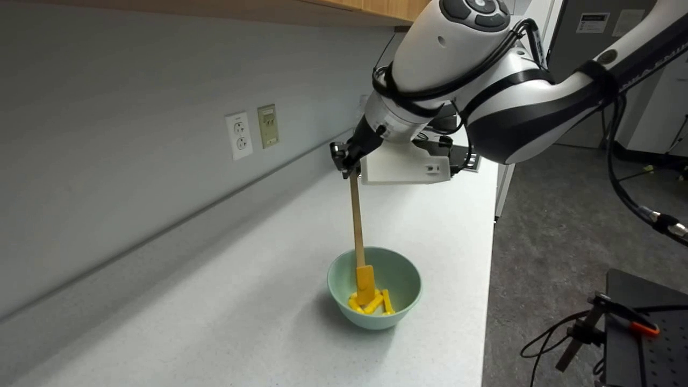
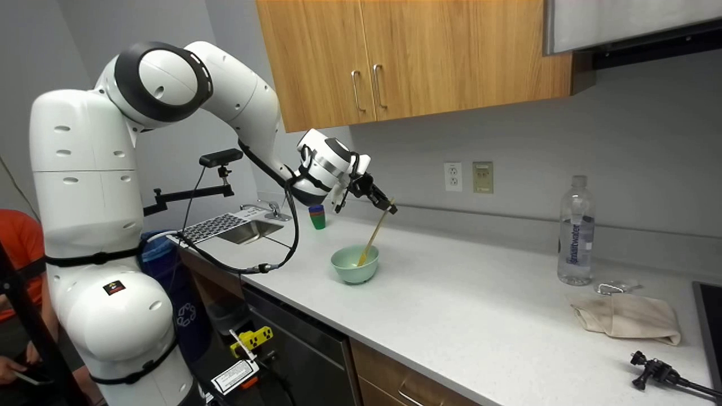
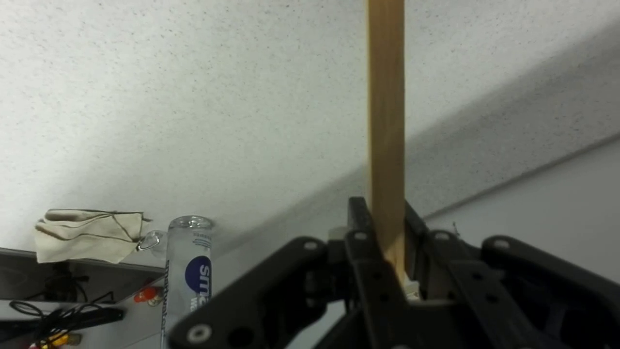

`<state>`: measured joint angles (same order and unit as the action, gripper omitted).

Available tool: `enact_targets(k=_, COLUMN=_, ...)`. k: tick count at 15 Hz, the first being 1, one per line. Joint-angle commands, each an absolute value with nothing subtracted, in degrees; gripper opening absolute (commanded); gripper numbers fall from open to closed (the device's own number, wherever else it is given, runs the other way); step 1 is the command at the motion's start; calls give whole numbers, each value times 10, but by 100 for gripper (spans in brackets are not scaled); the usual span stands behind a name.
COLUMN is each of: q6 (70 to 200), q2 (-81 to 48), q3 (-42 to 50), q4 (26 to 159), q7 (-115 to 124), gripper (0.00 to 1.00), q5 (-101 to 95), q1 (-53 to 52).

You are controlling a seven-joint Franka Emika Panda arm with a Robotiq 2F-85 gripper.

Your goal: Use the object to mix the contents in the bowl

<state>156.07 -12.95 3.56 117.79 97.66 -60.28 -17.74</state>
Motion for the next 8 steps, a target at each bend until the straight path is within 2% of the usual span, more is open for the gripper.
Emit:
enact_targets(k=1, q6=1544, q2=-134, q3=40, q4=1165, q7=1032, gripper=4, q5=-652, q1=-197)
enact_targets(k=8, q6=1490, q2=-125, q3=42, q4=1158, q7=1116, gripper=4, q5=-748, q1=-216)
